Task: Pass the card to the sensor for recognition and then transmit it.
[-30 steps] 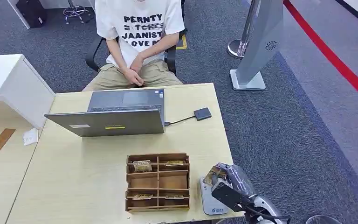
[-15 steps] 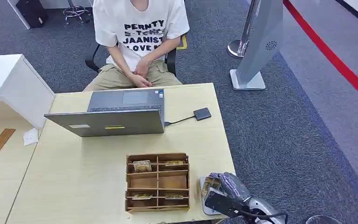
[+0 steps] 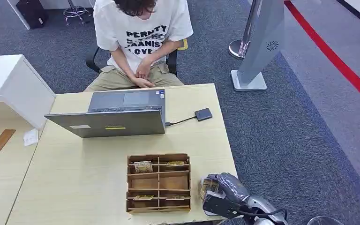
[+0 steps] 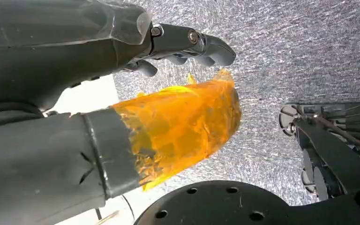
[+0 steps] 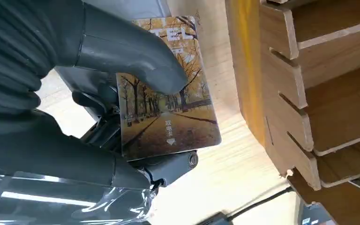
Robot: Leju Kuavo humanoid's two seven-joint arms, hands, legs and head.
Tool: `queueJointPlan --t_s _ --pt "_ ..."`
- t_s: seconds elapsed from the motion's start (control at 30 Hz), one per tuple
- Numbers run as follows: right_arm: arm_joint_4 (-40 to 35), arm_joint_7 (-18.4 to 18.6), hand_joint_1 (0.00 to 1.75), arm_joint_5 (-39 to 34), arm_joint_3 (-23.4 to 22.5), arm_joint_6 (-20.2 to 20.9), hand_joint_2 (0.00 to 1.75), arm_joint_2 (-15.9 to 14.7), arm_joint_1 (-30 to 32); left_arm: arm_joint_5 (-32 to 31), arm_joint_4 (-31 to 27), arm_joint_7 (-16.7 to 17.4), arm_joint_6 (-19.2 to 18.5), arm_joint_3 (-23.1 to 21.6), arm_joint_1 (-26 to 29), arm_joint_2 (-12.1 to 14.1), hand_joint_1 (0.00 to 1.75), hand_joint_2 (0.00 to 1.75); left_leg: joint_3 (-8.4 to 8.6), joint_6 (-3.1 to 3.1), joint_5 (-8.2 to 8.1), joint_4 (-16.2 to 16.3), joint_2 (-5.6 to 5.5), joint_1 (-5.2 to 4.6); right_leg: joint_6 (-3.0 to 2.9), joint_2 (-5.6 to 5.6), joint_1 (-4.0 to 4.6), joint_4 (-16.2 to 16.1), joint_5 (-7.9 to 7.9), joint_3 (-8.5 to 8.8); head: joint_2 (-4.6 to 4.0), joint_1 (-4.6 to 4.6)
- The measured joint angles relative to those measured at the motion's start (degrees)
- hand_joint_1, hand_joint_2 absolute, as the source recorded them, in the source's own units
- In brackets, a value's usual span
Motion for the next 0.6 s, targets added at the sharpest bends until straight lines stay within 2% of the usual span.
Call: queueJointPlan --t_s 0.6 --pt "-0.2 1.4 1.75 2.7 0.2 -4.5 1.75 0.4 0.1 0.4 0.0 0.0 0.3 0.0 0.0 0.0 0.00 0.00 0.03 0.00 0.00 0.0 -0.01 0.00 0.01 -0.01 0.00 0.0 0.00 0.04 0.00 0.02"
